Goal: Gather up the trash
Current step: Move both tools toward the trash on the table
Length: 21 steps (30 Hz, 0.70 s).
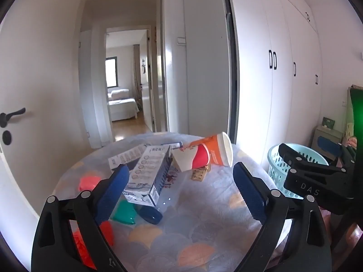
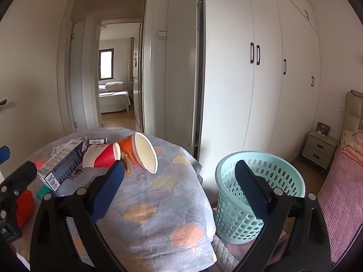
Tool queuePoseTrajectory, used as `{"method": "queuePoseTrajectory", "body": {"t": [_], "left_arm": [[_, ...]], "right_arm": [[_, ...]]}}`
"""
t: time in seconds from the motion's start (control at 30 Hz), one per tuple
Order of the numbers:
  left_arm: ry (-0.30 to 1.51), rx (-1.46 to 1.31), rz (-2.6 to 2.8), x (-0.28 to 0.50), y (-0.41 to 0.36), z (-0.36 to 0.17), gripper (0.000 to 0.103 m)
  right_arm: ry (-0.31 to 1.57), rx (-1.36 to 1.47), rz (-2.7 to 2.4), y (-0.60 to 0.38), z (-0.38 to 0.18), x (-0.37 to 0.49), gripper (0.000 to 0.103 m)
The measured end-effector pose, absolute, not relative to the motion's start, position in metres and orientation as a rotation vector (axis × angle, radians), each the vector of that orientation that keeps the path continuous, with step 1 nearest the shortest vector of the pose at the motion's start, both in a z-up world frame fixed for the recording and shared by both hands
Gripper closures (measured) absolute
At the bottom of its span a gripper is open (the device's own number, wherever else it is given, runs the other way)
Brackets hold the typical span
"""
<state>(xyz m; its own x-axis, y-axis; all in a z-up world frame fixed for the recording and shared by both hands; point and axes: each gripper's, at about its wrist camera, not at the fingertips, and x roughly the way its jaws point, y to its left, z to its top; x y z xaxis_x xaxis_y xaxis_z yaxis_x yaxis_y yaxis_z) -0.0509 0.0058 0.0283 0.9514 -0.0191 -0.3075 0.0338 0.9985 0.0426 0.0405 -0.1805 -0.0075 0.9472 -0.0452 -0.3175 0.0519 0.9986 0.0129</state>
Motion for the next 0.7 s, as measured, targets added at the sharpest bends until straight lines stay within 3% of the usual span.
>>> {"method": "queuePoseTrajectory", "body": {"t": [0.7], "left_arm": [[0.294,-0.002,-0.031,-0.059,0.021,0.038,0.013]], "right_arm": [[0.336,0.026,-0.034,-0.174,-0.009,0.038,0.014]]}}
